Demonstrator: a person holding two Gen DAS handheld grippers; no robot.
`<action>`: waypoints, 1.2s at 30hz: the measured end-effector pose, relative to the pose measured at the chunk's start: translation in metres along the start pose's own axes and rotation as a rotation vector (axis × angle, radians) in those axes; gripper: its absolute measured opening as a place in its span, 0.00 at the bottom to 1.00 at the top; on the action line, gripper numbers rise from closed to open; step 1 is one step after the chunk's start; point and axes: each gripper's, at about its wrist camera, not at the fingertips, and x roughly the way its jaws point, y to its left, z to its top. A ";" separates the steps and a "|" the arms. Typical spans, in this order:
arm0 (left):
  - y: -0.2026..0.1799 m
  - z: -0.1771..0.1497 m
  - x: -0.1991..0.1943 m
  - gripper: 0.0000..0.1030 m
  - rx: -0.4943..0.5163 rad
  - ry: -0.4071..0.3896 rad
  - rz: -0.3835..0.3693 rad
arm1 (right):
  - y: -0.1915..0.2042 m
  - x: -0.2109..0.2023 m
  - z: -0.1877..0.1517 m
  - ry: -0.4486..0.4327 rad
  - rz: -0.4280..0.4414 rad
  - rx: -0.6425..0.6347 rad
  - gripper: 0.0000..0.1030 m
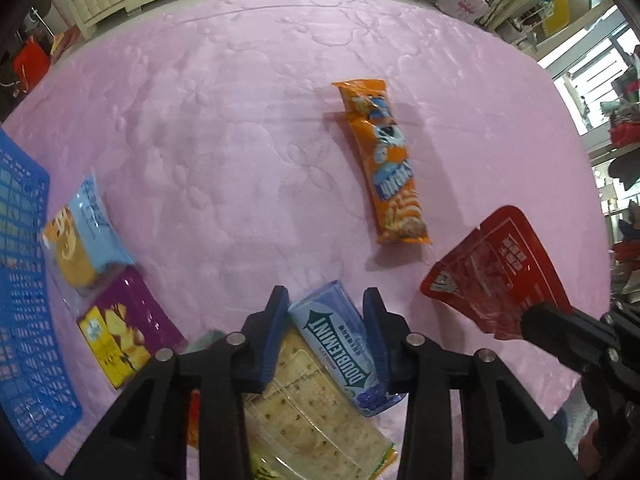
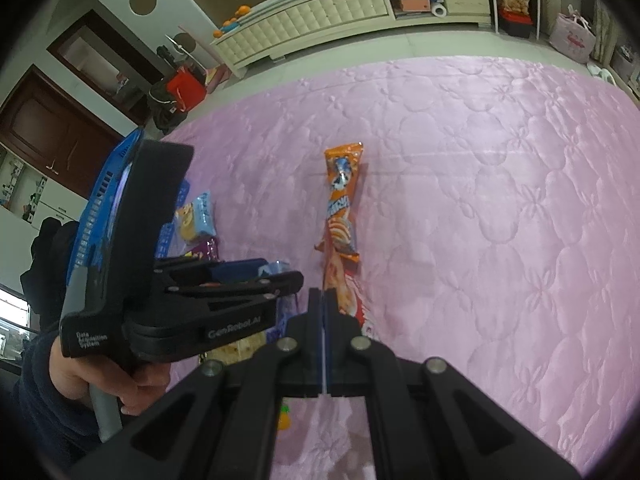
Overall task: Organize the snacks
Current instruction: 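Grasp the blue Doublemint gum pack with the left tool while the right tool holds the red packet, then carry the gum pack and red packet into the blue basket and release both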
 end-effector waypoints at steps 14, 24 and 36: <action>0.002 -0.029 -0.071 0.29 0.057 -0.142 -0.088 | 0.042 -0.041 -0.001 -0.068 -0.020 -0.048 0.03; 0.020 -0.053 -0.146 0.29 0.094 -0.248 -0.105 | 0.082 -0.068 -0.005 -0.120 -0.042 -0.094 0.03; 0.060 -0.074 -0.213 0.29 0.106 -0.388 -0.066 | 0.135 -0.077 -0.001 -0.151 -0.010 -0.163 0.03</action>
